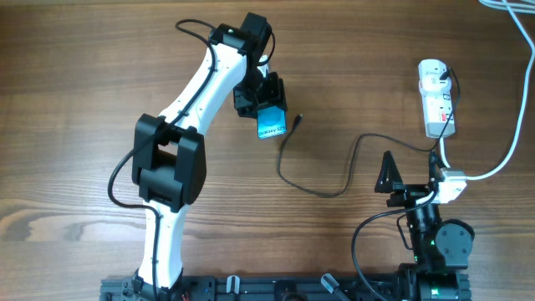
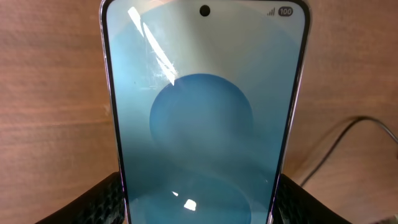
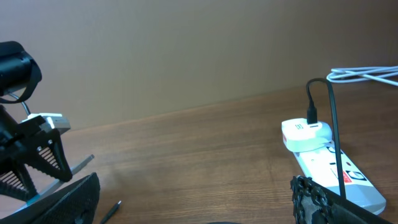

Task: Plug charger to phone and switch on socket
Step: 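Carry the held phone with the left gripper toward table center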

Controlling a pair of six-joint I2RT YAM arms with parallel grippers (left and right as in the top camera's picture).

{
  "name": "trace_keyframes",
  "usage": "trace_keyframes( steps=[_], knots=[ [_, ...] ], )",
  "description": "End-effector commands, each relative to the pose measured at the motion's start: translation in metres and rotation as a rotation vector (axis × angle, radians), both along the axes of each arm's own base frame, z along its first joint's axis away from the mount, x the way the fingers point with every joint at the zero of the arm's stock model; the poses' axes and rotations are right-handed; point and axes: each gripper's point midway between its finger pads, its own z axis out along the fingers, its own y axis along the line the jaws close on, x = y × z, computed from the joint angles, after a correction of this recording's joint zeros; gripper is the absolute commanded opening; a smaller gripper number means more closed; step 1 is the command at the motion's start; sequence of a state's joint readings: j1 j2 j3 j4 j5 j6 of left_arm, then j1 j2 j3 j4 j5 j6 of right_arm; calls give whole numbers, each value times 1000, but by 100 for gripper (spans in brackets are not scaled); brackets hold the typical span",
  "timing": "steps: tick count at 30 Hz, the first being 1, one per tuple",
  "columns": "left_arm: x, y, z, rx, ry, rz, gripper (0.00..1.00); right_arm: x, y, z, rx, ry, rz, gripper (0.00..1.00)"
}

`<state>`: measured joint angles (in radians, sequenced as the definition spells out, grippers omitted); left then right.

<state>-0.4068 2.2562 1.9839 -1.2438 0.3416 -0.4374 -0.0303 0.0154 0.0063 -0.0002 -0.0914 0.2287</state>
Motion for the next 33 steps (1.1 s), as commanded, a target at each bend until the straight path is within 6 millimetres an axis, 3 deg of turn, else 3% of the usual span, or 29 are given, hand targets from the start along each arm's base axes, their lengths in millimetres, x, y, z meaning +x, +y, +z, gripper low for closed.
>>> trace_keyframes(
  steps=[1,4,8,14,20,33],
  knots=[
    [-4,-8,11,-42,43,59,4,-1,-2,3,-18,-14,-11,100],
    [-13,-8,12,-32,125,162,4,-1,-2,3,-18,-14,-11,100],
    [-31,-15,20,-87,220,160,4,-1,-2,3,-18,-14,-11,100],
    [-47,-10,22,-58,293,170,4,-1,-2,3,-18,-14,-11,100],
    [-56,-11,26,-73,339,164,4,-1,-2,3,-18,-14,-11,100],
    [-70,5,31,-43,430,201,4,-1,-2,3,-18,-14,-11,100]
  ],
)
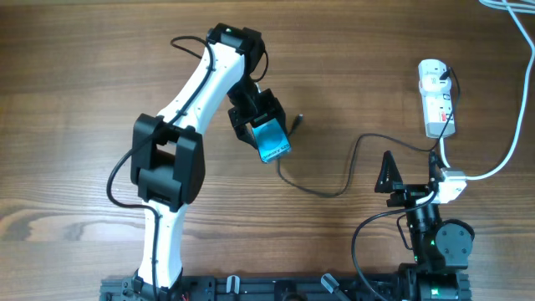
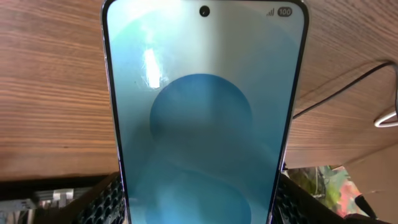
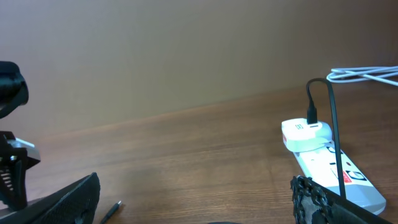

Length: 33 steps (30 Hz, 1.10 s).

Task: Plug charger to phone and switch on socket
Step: 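Carry the held phone with the left gripper toward table center, then swing the right gripper toward the phone held by the left gripper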

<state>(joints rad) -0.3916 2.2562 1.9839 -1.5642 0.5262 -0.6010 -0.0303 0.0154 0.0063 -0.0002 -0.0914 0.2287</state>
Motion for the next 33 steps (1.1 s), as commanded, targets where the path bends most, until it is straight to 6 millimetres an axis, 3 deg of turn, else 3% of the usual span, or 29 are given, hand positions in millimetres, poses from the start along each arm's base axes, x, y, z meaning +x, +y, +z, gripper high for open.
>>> trace_keyframes(
  steps=[1,9,28,31,33],
  knots=[
    [3,-2,11,-33,6,23,4,-1,-2,3,-18,-14,-11,100],
    [-5,1,14,-33,38,7,4,-1,-2,3,-18,-14,-11,100],
    [-1,-1,12,-40,18,7,4,-1,1,3,-12,-15,1,100],
    [4,-3,11,-50,-7,6,4,-1,8,4,109,-9,43,100],
    [9,-5,9,-58,-29,9,4,-2,13,5,296,8,72,100]
  ],
)
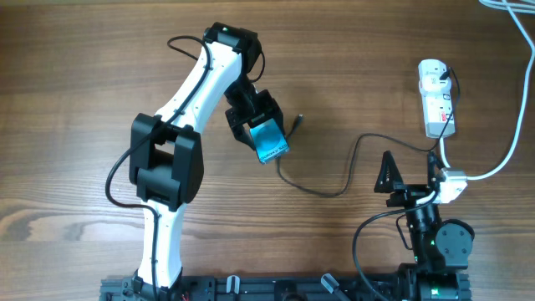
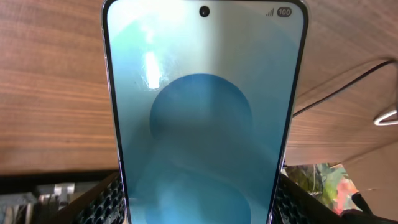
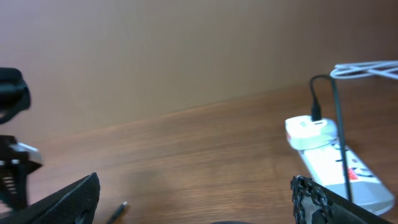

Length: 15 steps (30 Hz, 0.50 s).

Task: Plug charger to phone and switch on socket
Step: 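Swing the right gripper toward the phone held by the left gripper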

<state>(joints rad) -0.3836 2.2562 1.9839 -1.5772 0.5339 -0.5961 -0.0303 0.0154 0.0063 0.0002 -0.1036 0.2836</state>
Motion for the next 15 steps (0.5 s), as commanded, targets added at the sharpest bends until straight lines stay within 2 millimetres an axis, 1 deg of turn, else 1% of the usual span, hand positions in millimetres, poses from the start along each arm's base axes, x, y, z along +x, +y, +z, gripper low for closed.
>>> trace_keyframes(
  steps=[1,2,4,5,7,10,12,15],
  knots=[
    [13,-9,7,-55,-52,8,4,-2,13,5,332,15,71,100],
    [16,-10,6,-53,-60,17,4,-3,18,5,493,38,101,100],
    [21,-10,5,-45,-74,37,4,-5,29,7,668,76,167,100],
    [24,-10,3,-34,-81,52,4,-8,38,8,751,106,218,100],
    [28,-8,1,-4,-92,76,4,-11,47,9,791,136,272,100],
    [33,-2,-3,43,-109,101,4,-12,50,9,835,153,289,100],
    [38,-3,-5,43,-126,112,4,-13,52,9,860,164,299,100],
    [46,-7,-5,32,-154,131,4,-17,61,9,895,197,352,100]
  ],
)
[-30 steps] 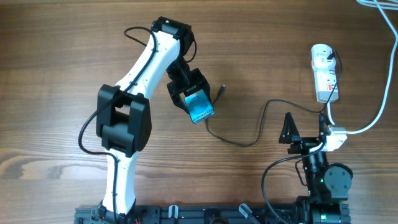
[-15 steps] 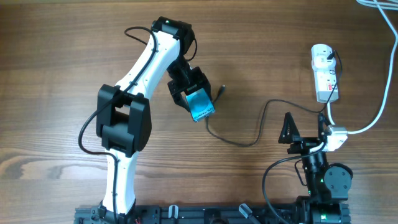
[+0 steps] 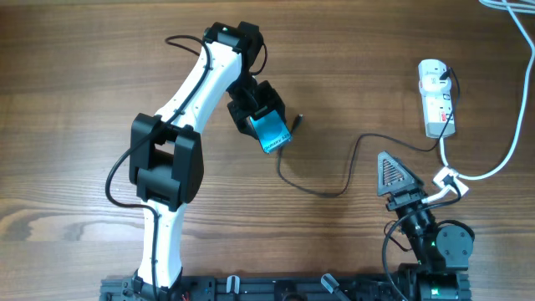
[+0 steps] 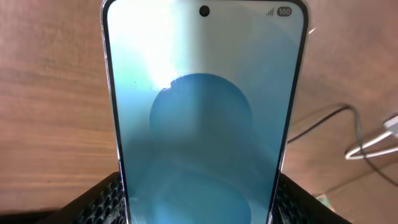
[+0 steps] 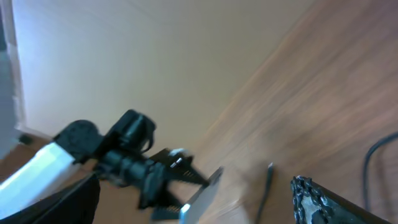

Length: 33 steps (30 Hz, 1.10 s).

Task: Plug charger to phone and switch on socket
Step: 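Swing the right gripper toward the phone held by the left gripper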

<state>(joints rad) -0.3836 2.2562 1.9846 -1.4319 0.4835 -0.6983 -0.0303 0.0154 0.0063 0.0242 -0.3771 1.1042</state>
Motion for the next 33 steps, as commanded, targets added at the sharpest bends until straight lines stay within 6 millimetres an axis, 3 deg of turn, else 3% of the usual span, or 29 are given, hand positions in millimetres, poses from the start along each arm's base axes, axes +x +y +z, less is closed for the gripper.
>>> trace_keyframes(
  steps=[1,4,10,17,23,33],
  knots=[
    [18,-3,5,3,-47,70,4,-11,23,4,61,7,148,100],
    [22,-5,5,-2,-59,87,4,-17,33,4,-63,-50,210,100],
    [30,-9,5,-16,-91,94,4,-22,44,6,-98,-77,283,100],
    [43,-14,5,-37,-139,114,4,-15,50,7,-156,-29,320,100],
    [47,-15,6,-41,-146,132,4,8,67,13,-251,56,360,100],
    [51,-15,6,-44,-151,156,4,62,128,-15,-419,270,388,100]
  ],
)
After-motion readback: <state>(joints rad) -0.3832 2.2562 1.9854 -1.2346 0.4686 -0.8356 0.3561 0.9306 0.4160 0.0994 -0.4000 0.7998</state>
